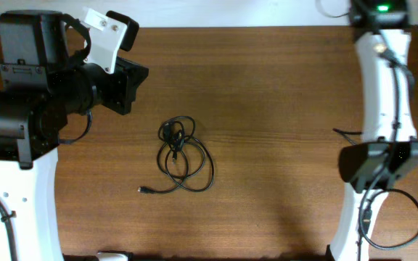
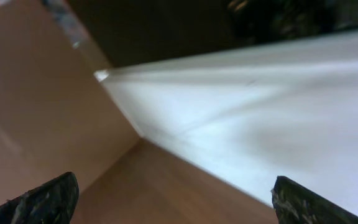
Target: Untangle cables
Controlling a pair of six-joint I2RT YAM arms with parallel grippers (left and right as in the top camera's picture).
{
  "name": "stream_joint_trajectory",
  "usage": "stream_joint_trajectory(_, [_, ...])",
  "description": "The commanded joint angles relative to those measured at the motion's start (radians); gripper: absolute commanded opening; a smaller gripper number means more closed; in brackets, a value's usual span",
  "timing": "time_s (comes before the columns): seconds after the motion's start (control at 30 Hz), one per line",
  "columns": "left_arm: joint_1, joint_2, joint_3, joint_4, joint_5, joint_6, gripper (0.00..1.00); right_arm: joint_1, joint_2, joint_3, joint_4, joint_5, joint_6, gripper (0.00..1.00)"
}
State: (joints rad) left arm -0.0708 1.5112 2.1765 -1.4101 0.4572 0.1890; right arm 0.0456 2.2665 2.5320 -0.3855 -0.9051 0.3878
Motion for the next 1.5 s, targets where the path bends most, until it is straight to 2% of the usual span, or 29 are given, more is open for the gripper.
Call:
stream_joint_trajectory(0.0, [0.002, -0.002, 0.002, 0.003, 0.01, -0.005, 0.09, 0.127, 0.051, 0.006, -0.001, 0.03, -0.014, 0.99])
stream_joint_trajectory(0.13, [0.002, 0.005, 0.002, 0.003, 0.01, -0.005, 0.09, 0.279, 0.127, -0.008, -0.059, 0.045, -0.014, 0.99])
stream_joint_trajectory(0.23, [0.002, 0.006, 0.002, 0.002, 0.011, -0.005, 0.1, 0.363, 0.192, -0.01, -0.229, 0.084, -0.025, 0.99])
stream_joint_trajectory(0.3, [0.002, 0.006, 0.002, 0.002, 0.011, -0.005, 0.1, 0.367, 0.219, -0.01, -0.246, 0.091, -0.024, 0.99])
stream_joint_trajectory(0.4, [0.002, 0.015, 0.002, 0.003, 0.011, -0.005, 0.11, 0.359, 0.24, -0.01, -0.335, 0.2, -0.025, 0.99])
stream_joint_trajectory(0.5, [0.002, 0.039, 0.002, 0.008, 0.067, -0.005, 0.13, 0.376, 0.242, -0.01, -0.447, 0.324, -0.027, 0.93])
stream_joint_trajectory(0.57, [-0.013, 0.048, 0.002, 0.018, 0.134, -0.001, 0.17, 0.387, 0.243, -0.01, -0.506, 0.48, -0.048, 0.79])
stream_joint_trajectory(0.6, [-0.035, 0.048, 0.002, 0.018, 0.127, 0.006, 0.17, 0.387, 0.243, -0.01, -0.539, 0.512, -0.069, 0.55])
stream_joint_trajectory(0.63, [-0.051, 0.048, 0.002, 0.022, 0.122, 0.007, 0.18, 0.387, 0.243, -0.01, -0.544, 0.477, -0.069, 0.39])
stream_joint_trajectory(0.7, [-0.065, 0.055, 0.002, 0.032, 0.122, 0.007, 0.2, 0.407, 0.243, -0.01, -0.541, 0.283, -0.005, 0.39])
stream_joint_trajectory(0.73, [-0.065, 0.061, 0.002, 0.029, 0.111, 0.006, 0.21, 0.427, 0.242, -0.009, -0.527, 0.099, 0.034, 0.39])
stream_joint_trajectory(0.8, [-0.065, 0.072, 0.002, 0.029, 0.104, 0.006, 0.21, 0.446, 0.242, -0.009, -0.515, -0.036, 0.139, 0.43])
stream_joint_trajectory(0.83, [-0.067, 0.078, 0.002, 0.029, 0.106, 0.006, 0.21, 0.451, 0.242, -0.009, -0.511, -0.029, 0.148, 0.52])
stream_joint_trajectory(0.87, [-0.075, 0.08, 0.002, 0.03, 0.142, 0.021, 0.24, 0.452, 0.242, -0.009, -0.495, -0.027, 0.148, 0.57])
stream_joint_trajectory(0.9, [-0.105, 0.08, 0.002, 0.045, 0.184, 0.071, 0.27, 0.452, 0.242, -0.009, -0.472, -0.027, 0.148, 0.62])
stream_joint_trajectory(0.97, [-0.167, 0.08, 0.002, 0.089, 0.184, 0.07, 0.29, 0.444, 0.242, -0.009, -0.436, -0.018, 0.142, 0.68])
stream_joint_trajectory(1.1, [-0.363, 0.082, 0.002, 0.191, 0.155, 0.071, 0.37, 0.433, 0.242, -0.009, -0.418, 0.079, 0.141, 0.69])
stream_joint_trajectory(1.13, [-0.396, 0.087, 0.002, 0.191, 0.13, 0.07, 0.54, 0.433, 0.242, -0.009, -0.419, 0.079, 0.141, 0.69])
stream_joint_trajectory(1.17, [-0.419, 0.095, 0.002, 0.195, 0.13, 0.071, 0.75, 0.436, 0.242, -0.009, -0.42, 0.079, 0.141, 0.69])
stream_joint_trajectory(1.23, [-0.494, 0.135, 0.002, 0.202, 0.13, 0.139, 0.89, 0.453, 0.242, -0.009, -0.436, 0.06, 0.084, 0.69])
stream_joint_trajectory(1.3, [-0.532, 0.165, 0.002, 0.193, 0.119, 0.19, 0.97, 0.467, 0.242, -0.009, -0.483, 0.036, 0.029, 0.69])
stream_joint_trajectory(1.47, [-0.537, 0.173, 0.002, 0.194, 0.0, 0.21, 0.98, 0.472, 0.242, -0.009, -0.525, -0.039, -0.083, 0.69])
